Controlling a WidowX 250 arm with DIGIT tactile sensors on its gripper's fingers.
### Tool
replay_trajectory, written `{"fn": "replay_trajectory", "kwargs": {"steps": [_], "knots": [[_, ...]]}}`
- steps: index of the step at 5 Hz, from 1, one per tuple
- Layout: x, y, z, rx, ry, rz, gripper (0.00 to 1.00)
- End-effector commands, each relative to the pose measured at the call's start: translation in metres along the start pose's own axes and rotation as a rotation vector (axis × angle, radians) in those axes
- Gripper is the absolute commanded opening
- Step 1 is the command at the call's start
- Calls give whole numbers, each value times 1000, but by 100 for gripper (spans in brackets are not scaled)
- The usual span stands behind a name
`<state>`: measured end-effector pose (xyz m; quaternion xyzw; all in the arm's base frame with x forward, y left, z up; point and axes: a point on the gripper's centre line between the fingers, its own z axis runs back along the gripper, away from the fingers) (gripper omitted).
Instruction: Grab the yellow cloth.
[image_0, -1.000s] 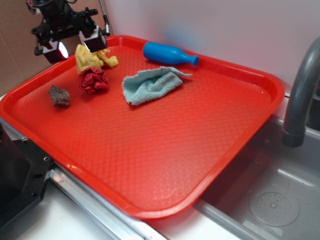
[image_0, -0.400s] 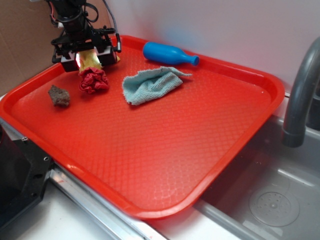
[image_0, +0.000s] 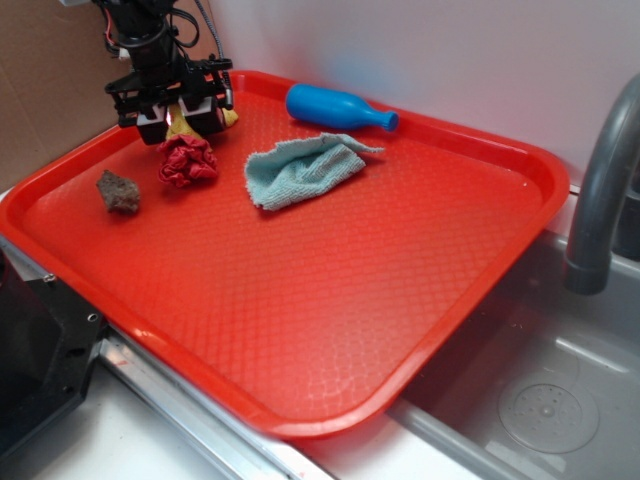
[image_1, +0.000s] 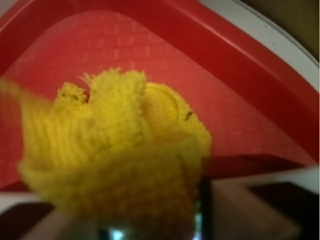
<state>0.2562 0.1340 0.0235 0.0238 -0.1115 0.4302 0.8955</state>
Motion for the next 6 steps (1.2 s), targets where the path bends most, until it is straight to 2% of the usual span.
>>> {"fn": "replay_trajectory", "kwargs": {"steps": [1, 2, 3, 4, 5, 6], "knots": [[-2, -18, 60, 56, 23, -36, 0], [-13, -28, 92, 16, 79, -117, 0], [-31, -38, 137, -27, 175, -205, 0], [-60, -41, 185, -87, 255, -362, 0], [-86, -32, 222, -158, 306, -499, 0], [-97, -22, 235, -169, 312, -547, 0]]}}
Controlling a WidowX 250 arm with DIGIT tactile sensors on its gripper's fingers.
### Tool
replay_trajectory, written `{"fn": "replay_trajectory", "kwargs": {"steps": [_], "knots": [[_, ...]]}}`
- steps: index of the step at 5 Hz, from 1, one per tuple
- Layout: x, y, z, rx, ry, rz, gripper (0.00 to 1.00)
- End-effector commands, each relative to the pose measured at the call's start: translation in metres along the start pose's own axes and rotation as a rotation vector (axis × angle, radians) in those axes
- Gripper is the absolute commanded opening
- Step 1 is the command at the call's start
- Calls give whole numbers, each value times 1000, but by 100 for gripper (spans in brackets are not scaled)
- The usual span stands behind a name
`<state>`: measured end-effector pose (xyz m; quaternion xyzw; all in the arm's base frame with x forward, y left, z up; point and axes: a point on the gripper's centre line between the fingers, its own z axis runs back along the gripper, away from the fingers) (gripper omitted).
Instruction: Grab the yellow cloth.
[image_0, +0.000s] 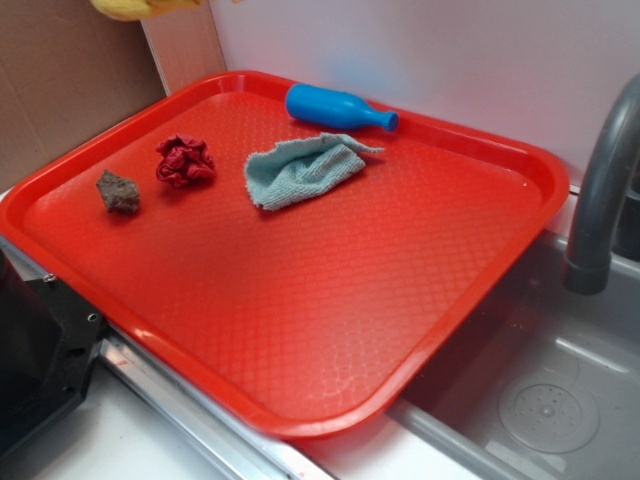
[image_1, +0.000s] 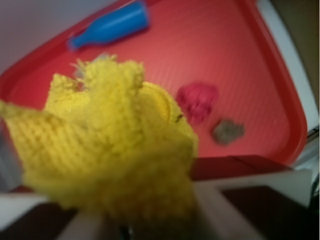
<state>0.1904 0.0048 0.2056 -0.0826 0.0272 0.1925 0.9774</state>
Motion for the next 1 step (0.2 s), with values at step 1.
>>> {"fn": "replay_trajectory", "kwargs": {"steps": [1], "knots": [[-18, 14, 24, -7, -54, -61, 0]]}}
